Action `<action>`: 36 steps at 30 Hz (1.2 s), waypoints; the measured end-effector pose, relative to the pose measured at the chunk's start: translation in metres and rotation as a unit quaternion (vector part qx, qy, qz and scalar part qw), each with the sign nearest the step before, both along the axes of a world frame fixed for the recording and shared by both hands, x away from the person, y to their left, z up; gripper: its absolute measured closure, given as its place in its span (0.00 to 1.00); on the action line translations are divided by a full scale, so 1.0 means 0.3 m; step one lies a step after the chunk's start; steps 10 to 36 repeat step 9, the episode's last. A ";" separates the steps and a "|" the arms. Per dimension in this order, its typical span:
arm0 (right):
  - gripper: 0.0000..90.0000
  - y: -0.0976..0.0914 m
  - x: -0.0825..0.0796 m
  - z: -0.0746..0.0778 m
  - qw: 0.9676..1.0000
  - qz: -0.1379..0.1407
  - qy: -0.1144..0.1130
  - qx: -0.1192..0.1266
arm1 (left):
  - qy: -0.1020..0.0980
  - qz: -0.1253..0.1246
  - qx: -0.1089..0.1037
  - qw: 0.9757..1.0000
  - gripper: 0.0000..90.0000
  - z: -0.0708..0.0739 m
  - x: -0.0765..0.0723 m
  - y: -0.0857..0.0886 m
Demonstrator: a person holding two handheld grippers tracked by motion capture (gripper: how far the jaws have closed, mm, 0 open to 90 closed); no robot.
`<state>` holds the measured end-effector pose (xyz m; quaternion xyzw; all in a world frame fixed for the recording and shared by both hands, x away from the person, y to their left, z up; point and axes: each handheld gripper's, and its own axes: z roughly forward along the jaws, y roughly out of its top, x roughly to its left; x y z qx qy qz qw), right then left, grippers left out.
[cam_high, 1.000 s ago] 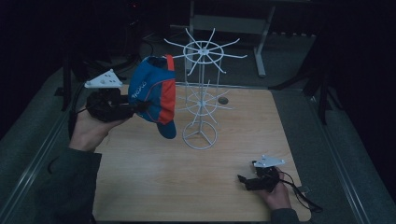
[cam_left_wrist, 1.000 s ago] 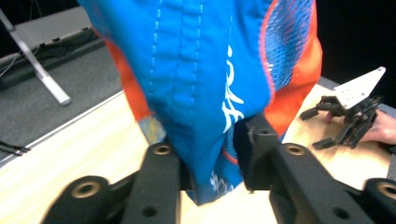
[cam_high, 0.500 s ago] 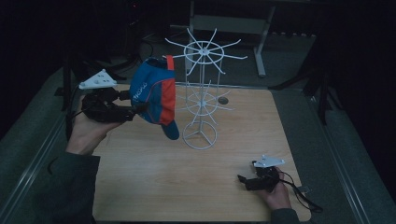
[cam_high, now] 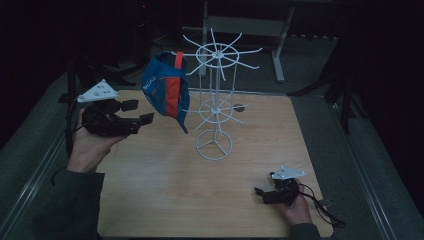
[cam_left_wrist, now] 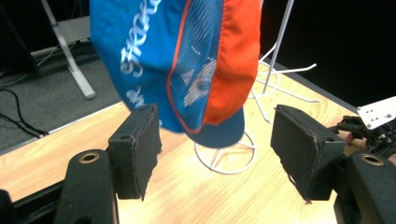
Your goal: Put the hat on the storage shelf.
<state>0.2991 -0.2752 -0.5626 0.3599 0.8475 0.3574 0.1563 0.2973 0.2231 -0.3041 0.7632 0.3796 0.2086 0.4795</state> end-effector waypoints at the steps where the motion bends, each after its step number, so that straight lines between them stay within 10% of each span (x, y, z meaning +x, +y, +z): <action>1: 0.13 0.000 0.000 0.000 1.000 0.000 0.000 0.000 | 0.003 0.001 -0.001 1.000 0.38 -0.006 0.000 0.002; 36: 0.13 0.000 0.000 0.000 1.000 0.000 0.000 0.000 | 0.015 0.011 -0.001 1.000 0.39 -0.063 0.000 0.017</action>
